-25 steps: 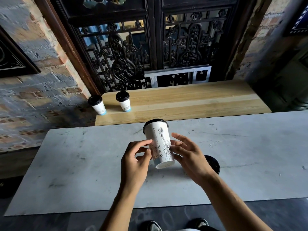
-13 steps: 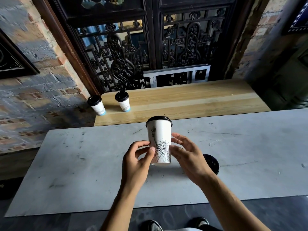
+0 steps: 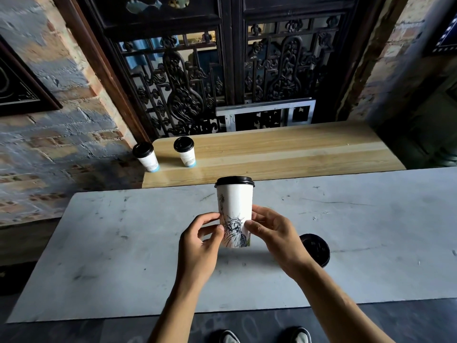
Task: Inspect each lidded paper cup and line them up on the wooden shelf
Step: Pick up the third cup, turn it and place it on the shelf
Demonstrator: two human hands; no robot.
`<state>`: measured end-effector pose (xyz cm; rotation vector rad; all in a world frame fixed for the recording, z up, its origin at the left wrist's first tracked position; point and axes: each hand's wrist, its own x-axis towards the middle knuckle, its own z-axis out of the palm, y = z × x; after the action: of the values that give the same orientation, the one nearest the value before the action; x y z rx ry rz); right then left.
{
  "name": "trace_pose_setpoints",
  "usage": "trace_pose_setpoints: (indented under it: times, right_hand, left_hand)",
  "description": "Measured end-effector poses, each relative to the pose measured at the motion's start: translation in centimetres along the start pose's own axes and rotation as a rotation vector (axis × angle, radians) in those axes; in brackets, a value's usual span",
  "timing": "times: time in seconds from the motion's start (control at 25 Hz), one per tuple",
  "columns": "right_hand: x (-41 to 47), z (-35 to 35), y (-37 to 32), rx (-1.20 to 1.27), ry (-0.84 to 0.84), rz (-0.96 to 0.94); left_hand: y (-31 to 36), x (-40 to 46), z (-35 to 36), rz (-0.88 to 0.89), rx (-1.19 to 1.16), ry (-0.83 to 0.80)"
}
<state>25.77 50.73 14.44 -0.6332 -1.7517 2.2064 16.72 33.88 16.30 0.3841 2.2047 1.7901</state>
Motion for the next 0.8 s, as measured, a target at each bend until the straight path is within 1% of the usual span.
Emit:
trace_pose_setpoints:
  times: [0.16,0.36,0.56,0.68,0.8]
  right_hand:
    - [0.9,1.5,0.1,-0.03,-0.005,0.046]
    - [2.7,2.8,0.1,-0.179,-0.049,0.076]
    - [5.2,2.9,-0.4,-0.295,0.006,0.13]
    - [8.5,1.7,-0.7,-0.428,0.007,0.168]
    - [13.9,0.0,-0.8,-0.653,-0.075,0.217]
  left_hand:
    - [-0.2,0.9,-1.3,-0.011,-0.002,-0.026]
    - [-1.1,3.0,-2.3,-0.019,0.013,-0.105]
    - [-1.5,6.1,-1.7,-0.037,0.028,-0.161]
    - [-1.8,8.9,-0.2,-0.139,-0.002,-0.195]
    - [-2.4,13.5,1.7,-0.238,0.058,-0.235]
